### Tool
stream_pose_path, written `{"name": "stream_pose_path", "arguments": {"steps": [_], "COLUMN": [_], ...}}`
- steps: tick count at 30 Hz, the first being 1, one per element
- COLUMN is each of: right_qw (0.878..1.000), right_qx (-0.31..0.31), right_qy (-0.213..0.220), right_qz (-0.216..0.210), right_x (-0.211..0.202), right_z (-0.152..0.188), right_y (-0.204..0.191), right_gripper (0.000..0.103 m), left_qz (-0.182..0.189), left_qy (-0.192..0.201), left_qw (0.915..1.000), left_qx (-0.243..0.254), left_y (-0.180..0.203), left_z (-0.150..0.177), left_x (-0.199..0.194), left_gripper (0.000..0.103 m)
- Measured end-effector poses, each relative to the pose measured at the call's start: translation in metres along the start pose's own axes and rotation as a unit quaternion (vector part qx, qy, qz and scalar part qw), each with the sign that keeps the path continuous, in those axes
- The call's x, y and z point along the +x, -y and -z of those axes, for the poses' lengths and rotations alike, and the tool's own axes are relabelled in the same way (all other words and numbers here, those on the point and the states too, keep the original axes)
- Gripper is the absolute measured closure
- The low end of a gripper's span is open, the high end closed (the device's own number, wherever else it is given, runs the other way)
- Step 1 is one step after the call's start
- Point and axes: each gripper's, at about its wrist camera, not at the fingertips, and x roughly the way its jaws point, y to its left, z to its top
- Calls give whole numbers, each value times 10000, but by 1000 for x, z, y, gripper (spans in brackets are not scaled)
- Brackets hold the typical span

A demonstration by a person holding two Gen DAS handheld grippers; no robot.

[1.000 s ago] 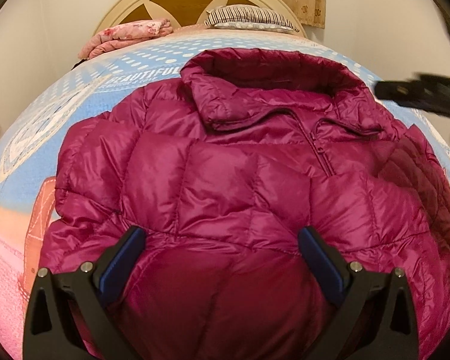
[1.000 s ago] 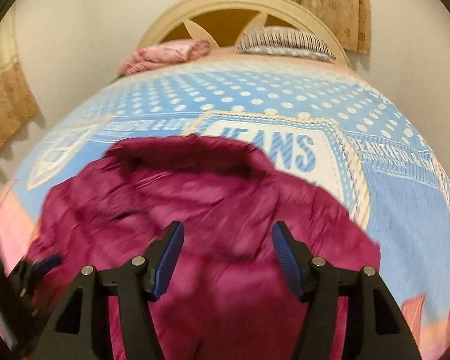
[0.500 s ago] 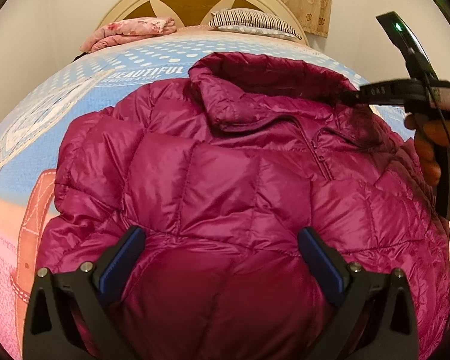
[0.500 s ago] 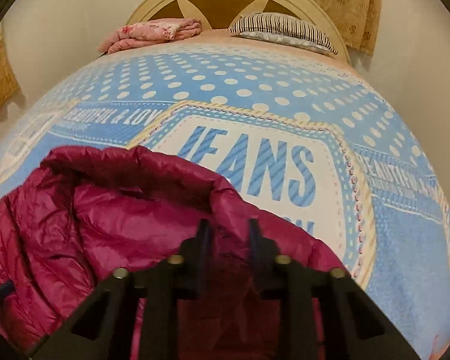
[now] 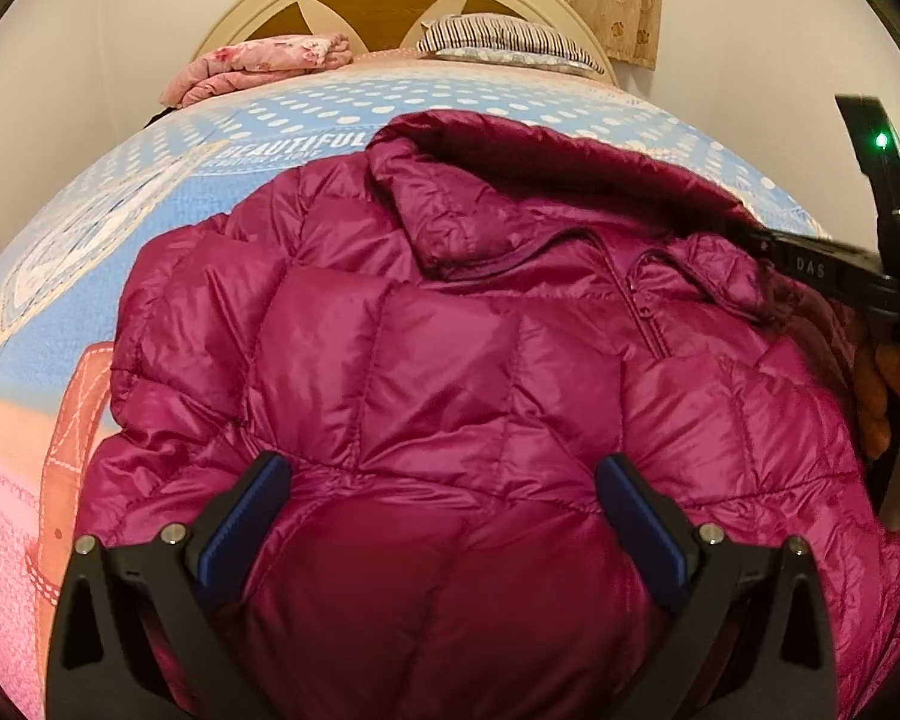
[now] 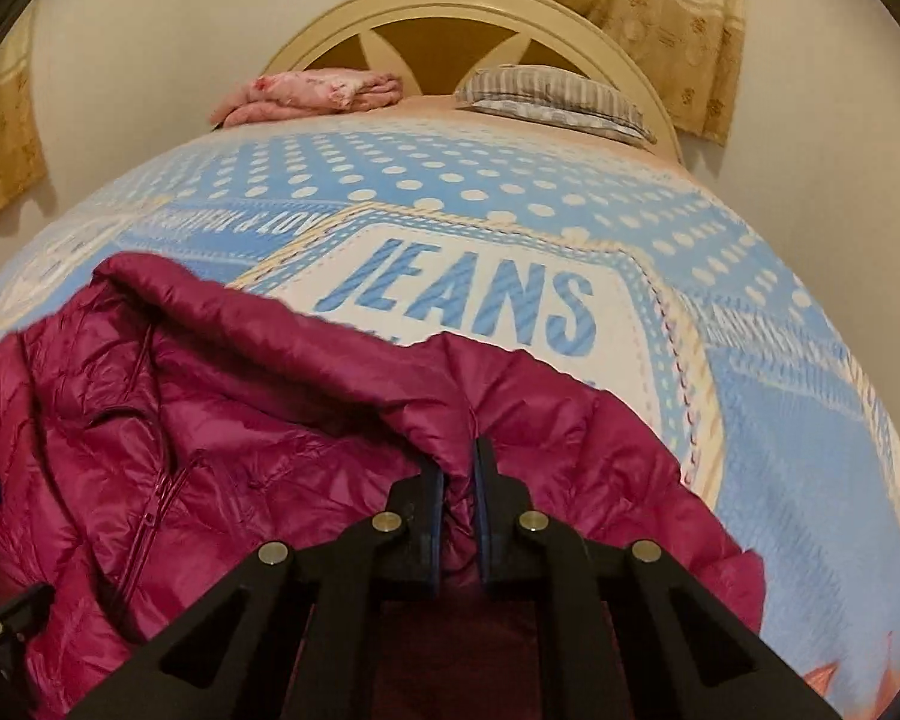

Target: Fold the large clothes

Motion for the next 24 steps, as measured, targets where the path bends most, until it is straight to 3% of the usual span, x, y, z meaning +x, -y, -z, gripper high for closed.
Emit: {"name": "stream_pose_path", "arguments": {"steps": [5,9,13,15,21,23,24], "right_qw": [9995,9990,9990,9989,9981,9981,9981], "right_qx": [298,392,380,395,501,507,510], "right_qy": [-18,-63,-101,-91,-78,-75,-75], "right_qz": [-127,-225,-220,-240,-346,-351,-348], "right_x": [8,12,15,15,17,16,17], "right_z": [7,9,10,10,12,12,12], "right_y": [10,13,12,13,17,18,18], "right_gripper": [95,95,95,95,95,95,95], "left_qz": [36,60,52,43,556,680,830], "left_qy": [246,593,415,141,-378,-472,-468], "left_qw": [9997,9981,9988,9993,9955,9935,9923], "left_qx": [-77,-160,-248,-330,-668,-781,-794], "left_y": [-11,-22,-24,-24,-17,-16,-14], "left_z": [-11,-47,-86,-97,-99,-97,-97], "left_x": [-27,-51,-24,1,49,56,54], "left_gripper": [0,0,0,0,40,71,79]}}
